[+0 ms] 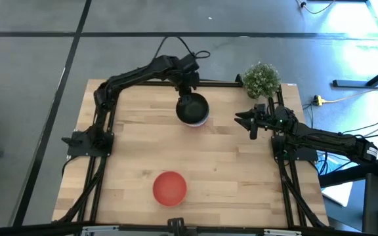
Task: Nest bowls inside each other
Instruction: Stack the black bowl on top of the blue bowl, then stack the orange bowl on top of the black bowl
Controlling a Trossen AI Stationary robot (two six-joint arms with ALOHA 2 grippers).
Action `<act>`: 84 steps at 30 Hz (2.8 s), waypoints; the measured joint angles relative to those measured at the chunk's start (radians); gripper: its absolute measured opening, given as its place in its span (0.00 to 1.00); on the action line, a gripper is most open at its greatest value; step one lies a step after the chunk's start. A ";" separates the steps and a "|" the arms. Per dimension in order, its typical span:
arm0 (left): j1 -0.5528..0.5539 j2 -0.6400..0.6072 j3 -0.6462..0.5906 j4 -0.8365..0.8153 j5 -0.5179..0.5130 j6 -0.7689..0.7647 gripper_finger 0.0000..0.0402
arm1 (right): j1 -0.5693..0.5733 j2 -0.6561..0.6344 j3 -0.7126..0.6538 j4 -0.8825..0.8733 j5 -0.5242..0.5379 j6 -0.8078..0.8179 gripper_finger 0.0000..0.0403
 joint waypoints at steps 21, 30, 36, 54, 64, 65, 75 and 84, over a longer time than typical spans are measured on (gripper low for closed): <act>0.003 0.048 0.000 0.036 -0.013 -0.009 0.12 | 0.000 0.000 0.000 0.003 -0.005 -0.002 0.42; -0.017 0.048 0.000 0.047 -0.004 -0.001 0.20 | 0.000 0.000 0.000 0.003 -0.005 -0.005 0.42; -0.037 0.048 0.000 0.046 -0.013 0.015 0.25 | 0.000 0.000 0.000 0.003 -0.005 -0.005 0.42; -0.065 0.048 0.000 -0.008 -0.088 0.043 0.28 | 0.000 0.000 0.000 0.003 -0.029 -0.009 0.42; -0.096 0.048 -0.001 -0.003 -0.090 0.079 0.36 | 0.000 0.000 0.000 0.003 -0.029 -0.024 0.42; -0.100 0.048 -0.001 -0.003 -0.090 0.093 0.36 | 0.000 0.000 0.000 0.003 -0.030 -0.024 0.42; -0.141 0.048 -0.001 0.029 -0.159 0.149 0.36 | 0.000 0.000 0.000 0.003 -0.030 -0.037 0.42; -0.181 0.048 -0.001 0.060 -0.305 0.145 0.36 | 0.000 0.000 0.000 0.003 -0.029 -0.077 0.42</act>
